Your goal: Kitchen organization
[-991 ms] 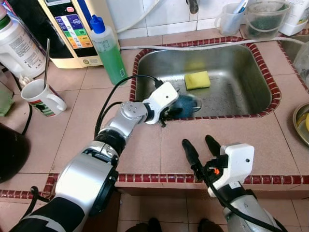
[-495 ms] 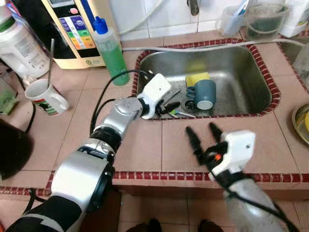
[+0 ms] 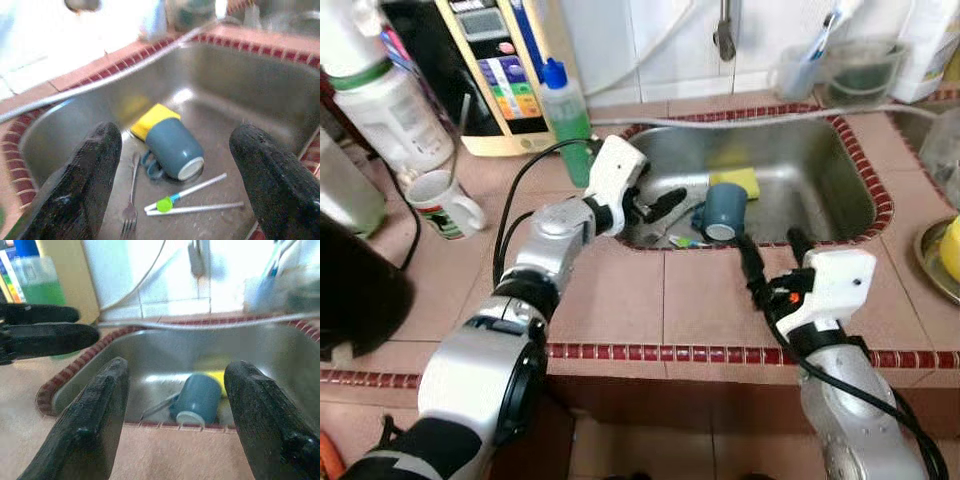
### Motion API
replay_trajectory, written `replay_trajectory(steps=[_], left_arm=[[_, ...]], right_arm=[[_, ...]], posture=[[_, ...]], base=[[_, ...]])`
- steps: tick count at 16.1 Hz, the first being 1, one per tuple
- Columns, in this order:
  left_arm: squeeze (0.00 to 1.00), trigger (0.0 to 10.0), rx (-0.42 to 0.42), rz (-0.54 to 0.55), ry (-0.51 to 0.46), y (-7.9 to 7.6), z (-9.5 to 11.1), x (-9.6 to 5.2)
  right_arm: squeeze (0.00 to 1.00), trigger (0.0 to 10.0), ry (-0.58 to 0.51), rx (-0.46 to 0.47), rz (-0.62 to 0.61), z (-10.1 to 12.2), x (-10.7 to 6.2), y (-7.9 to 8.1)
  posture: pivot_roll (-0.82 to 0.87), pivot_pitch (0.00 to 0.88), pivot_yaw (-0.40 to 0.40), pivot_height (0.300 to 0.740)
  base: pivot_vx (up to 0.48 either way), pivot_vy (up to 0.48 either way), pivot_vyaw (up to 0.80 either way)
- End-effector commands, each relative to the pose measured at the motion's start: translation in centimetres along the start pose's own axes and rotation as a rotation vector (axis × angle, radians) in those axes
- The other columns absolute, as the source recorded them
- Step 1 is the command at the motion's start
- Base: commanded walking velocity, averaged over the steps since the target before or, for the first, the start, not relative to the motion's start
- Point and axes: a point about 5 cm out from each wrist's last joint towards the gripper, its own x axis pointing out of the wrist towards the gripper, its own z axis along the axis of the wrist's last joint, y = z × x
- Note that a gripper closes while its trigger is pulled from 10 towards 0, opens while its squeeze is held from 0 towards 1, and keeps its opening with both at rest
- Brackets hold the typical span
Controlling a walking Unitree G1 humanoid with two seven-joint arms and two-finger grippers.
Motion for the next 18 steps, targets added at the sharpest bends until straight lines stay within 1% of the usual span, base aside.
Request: replay_trajectory(steps=[1, 2, 3, 5, 6, 7, 8, 10, 12, 13, 14, 15, 16, 17, 18], left_arm=[[1.00, 10.0, -0.011, 0.049, -0.029, 0.9, 0.1, -0.7], [1.00, 10.0, -0.028, 0.060, -0.045, 0.9, -0.1, -0.9], [1.00, 10.0, -0.052, 0.093, -0.080, 1.0, -0.1, -1.2], [1.00, 10.0, -0.076, 0.134, -0.133, 0.9, -0.1, -1.6], [0.51, 10.0, -0.094, 0.161, -0.177, 0.7, -0.1, -1.9], [0.00, 10.0, -0.102, 0.189, -0.189, 0.6, -0.3, -2.3], [0.00, 10.0, -0.060, 0.243, -0.231, -0.1, -0.5, -3.2], [0.00, 10.0, -0.083, 0.246, -0.245, -1.2, -1.1, -3.8], [0.00, 10.0, -0.099, 0.250, -0.217, -1.9, -2.3, -4.7], [0.00, 10.0, -0.083, 0.281, -0.189, -2.0, -2.9, -5.3], [0.00, 10.0, -0.091, 0.279, -0.185, -2.3, -2.9, -5.6], [0.00, 10.0, -0.127, 0.263, -0.182, -2.5, -2.9, -5.8], [0.00, 10.0, -0.139, 0.258, -0.187, -2.5, -2.9, -6.1], [0.00, 10.0, -0.115, 0.261, -0.180, -2.5, -3.0, -6.3], [0.00, 10.0, -0.067, 0.258, -0.175, -2.6, -2.9, -6.5]], right_arm=[[0.00, 10.0, -0.013, -0.002, -0.015, -0.1, 0.2, -0.1], [0.00, 10.0, -0.021, -0.006, -0.031, -0.1, 0.4, -0.4], [0.00, 10.0, -0.035, -0.005, -0.055, -0.2, 0.7, -0.7], [0.00, 10.0, -0.055, -0.029, -0.084, -0.1, 1.4, -1.1], [0.00, 10.0, -0.068, -0.034, -0.103, -0.1, 1.8, -1.4], [0.00, 10.0, -0.079, -0.038, -0.117, 0.0, 2.1, -1.6], [0.00, 10.0, -0.085, -0.051, -0.142, -0.1, 2.3, -2.0], [0.00, 10.0, -0.095, -0.056, -0.160, -0.2, 2.2, -2.2], [0.00, 10.0, -0.093, -0.076, -0.174, -0.6, 1.9, -2.3], [0.00, 10.0, -0.083, -0.104, -0.176, -1.0, 1.7, -2.3], [0.00, 10.0, -0.078, -0.118, -0.177, -1.3, 1.5, -2.4], [0.00, 10.0, -0.071, -0.139, -0.185, -1.5, 1.3, -2.6], [0.00, 10.0, -0.063, -0.132, -0.200, -1.7, 1.0, -2.8], [0.00, 10.0, -0.063, -0.150, -0.208, -1.8, 0.9, -3.0], [0.00, 10.0, -0.062, -0.171, -0.212, -1.8, 0.8, -3.1]], posture=[[-0.23, 0.014, 0.179, 0.740], [-0.23, 0.003, 0.176, 0.740], [-0.22, 0.000, 0.171, 0.740], [-0.22, 0.000, 0.165, 0.740], [-0.22, 0.000, 0.159, 0.740], [-0.22, 0.000, 0.159, 0.740], [-0.21, 0.000, 0.152, 0.740], [-0.21, 0.000, 0.142, 0.740], [-0.21, 0.000, 0.132, 0.740], [-0.21, 0.000, 0.128, 0.740], [-0.20, 0.000, 0.123, 0.740], [-0.20, 0.000, 0.120, 0.740], [-0.20, 0.000, 0.116, 0.740], [-0.20, 0.000, 0.115, 0.740], [-0.20, 0.000, 0.111, 0.740]], base=[[0.000, 0.000, 0.00], [0.000, 0.000, 0.00], [0.000, 0.000, 0.00], [0.000, 0.000, 0.00], [0.000, 0.000, 0.00], [0.000, 0.000, 0.00], [0.000, 0.000, 0.00], [0.000, 0.000, 0.00], [0.000, 0.000, 0.00], [0.000, 0.000, 0.00], [0.000, 0.000, 0.00], [0.000, 0.000, 0.00], [0.000, 0.000, 0.00], [0.000, 0.000, 0.00], [0.000, 0.000, 0.00]])
